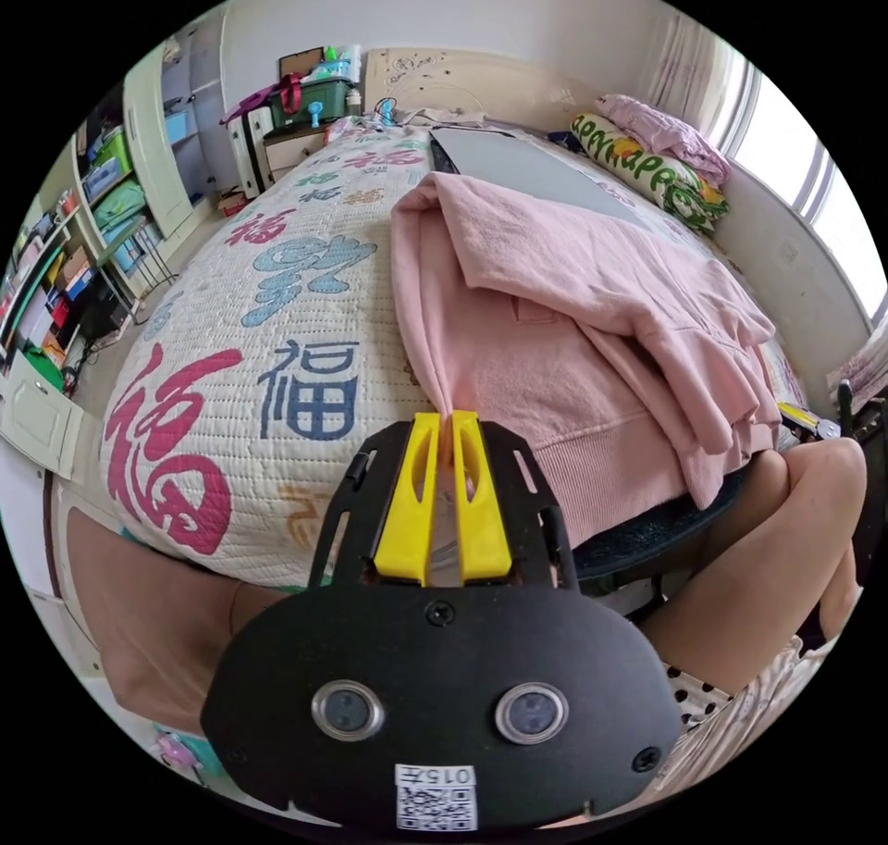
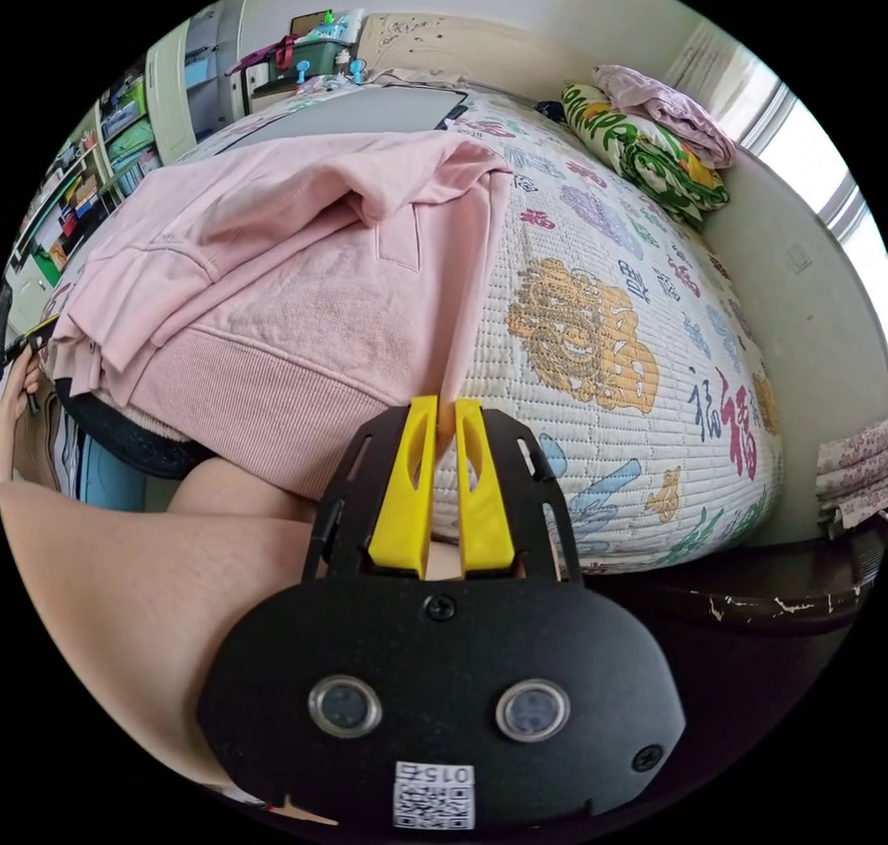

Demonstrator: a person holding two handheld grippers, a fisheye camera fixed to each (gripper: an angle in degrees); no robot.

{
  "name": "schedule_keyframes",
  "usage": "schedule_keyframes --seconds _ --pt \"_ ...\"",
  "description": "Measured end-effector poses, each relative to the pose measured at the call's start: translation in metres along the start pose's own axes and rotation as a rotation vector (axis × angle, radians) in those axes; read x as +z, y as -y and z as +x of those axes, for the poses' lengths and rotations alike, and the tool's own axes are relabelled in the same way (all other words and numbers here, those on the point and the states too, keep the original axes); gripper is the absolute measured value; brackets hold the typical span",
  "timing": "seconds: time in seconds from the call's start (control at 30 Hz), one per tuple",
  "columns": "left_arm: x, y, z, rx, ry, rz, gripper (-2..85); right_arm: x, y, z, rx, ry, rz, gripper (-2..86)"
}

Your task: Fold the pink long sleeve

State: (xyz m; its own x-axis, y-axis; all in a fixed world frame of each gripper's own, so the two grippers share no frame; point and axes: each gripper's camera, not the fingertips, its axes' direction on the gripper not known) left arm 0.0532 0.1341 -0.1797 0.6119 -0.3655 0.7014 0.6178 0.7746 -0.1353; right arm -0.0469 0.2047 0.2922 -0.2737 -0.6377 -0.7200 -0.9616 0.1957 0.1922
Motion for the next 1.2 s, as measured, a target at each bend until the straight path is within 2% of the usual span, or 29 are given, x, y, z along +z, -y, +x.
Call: schedule_keyframes --seconds 0.27,0.47,0.57,0.67,0.73,0.87,0.93,1.0,1.07,1.13,1.2 --pt "0.009 -0.002 -0.01 -0.035 0.007 0.019 0.4 -0.001 -0.007 -0.025 -0.011 -0.013 0.039 4.3" --pt "0.012 -0.004 -0.03 -0.037 0.01 0.006 0.4 -0.017 -0.032 -0.026 0.072 -0.014 0.19 4.5" --pt "0.007 -0.004 -0.044 -0.048 0.013 -0.015 0.4 -0.036 -0.045 -0.018 0.256 -0.142 0.268 0.9" --pt "-0.011 0.007 -0.085 -0.067 -0.066 -0.069 0.5 -0.054 -0.035 -0.02 0.286 -0.229 0.2 -0.2" --pt "-0.055 -0.003 -0.113 -0.121 -0.124 0.092 0.1 -0.074 -0.017 -0.029 0.29 -0.302 0.153 -0.5" --pt "-0.108 -0.021 -0.106 -0.146 -0.173 0.31 -0.5 -0.094 0.012 -0.074 0.064 -0.313 0.161 -0.8" --pt "-0.116 -0.026 -0.079 -0.109 -0.299 0.385 -0.6 -0.09 0.034 -0.117 -0.119 -0.37 0.134 -1.0" --pt "-0.111 -0.024 -0.056 -0.054 -0.412 0.369 -0.5 -0.083 0.051 -0.14 -0.239 -0.372 0.094 -1.0" --pt "-0.105 -0.023 -0.038 -0.013 -0.529 0.369 0.0 -0.082 0.065 -0.151 -0.25 -0.366 0.114 -1.0" --pt "-0.093 -0.019 -0.012 0.066 -0.695 0.374 0.9 -0.076 0.068 -0.167 -0.385 -0.471 0.14 -1.0" --pt "-0.083 -0.017 0.008 0.116 -0.836 0.371 1.8 -0.072 0.07 -0.172 -0.467 -0.44 0.113 -1.0"
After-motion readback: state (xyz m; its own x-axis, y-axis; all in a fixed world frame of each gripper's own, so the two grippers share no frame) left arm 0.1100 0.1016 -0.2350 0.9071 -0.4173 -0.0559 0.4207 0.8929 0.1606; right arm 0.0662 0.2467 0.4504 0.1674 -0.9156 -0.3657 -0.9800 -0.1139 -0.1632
